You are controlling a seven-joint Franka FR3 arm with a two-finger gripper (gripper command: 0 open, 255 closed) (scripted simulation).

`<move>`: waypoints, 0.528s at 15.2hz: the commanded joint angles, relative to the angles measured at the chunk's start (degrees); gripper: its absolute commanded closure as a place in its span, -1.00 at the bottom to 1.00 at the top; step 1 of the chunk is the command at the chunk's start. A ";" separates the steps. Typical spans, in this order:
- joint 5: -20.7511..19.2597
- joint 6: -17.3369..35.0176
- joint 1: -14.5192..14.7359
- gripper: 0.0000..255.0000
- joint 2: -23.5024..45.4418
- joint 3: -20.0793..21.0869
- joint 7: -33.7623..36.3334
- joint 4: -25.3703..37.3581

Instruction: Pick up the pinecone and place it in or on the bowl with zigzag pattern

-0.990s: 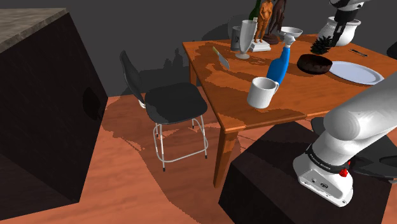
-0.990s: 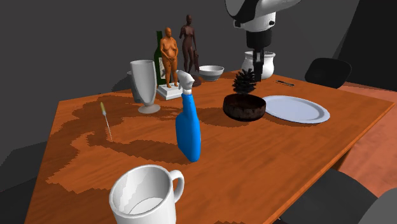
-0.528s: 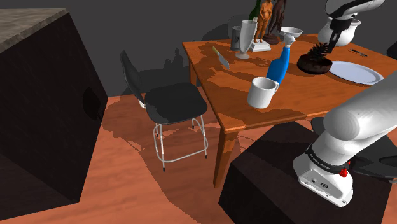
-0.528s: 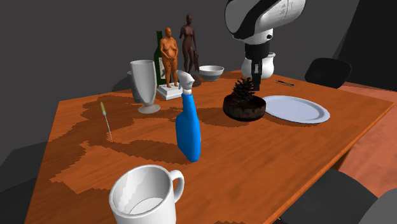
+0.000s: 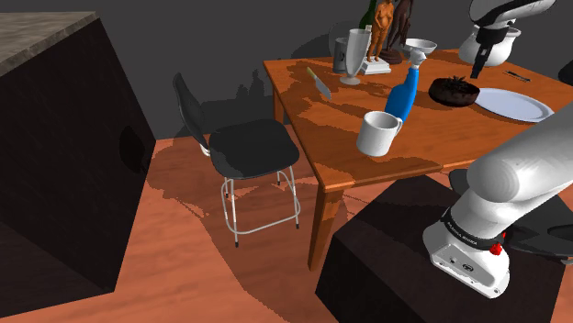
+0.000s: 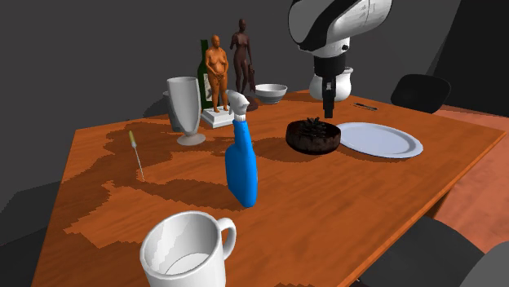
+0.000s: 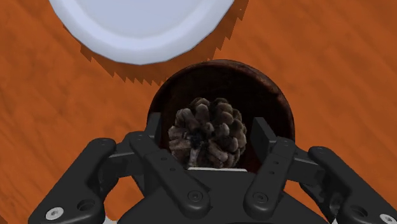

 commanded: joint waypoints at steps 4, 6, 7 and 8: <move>0.00 0.00 0.00 -1.00 -0.01 0.00 0.00 0.00; -0.18 -3.96 0.32 -1.00 -1.76 1.23 0.28 2.08; -0.21 -5.92 0.50 -1.00 -2.49 1.84 0.38 3.23; -0.19 -7.46 0.63 -1.00 -3.01 2.31 0.43 4.19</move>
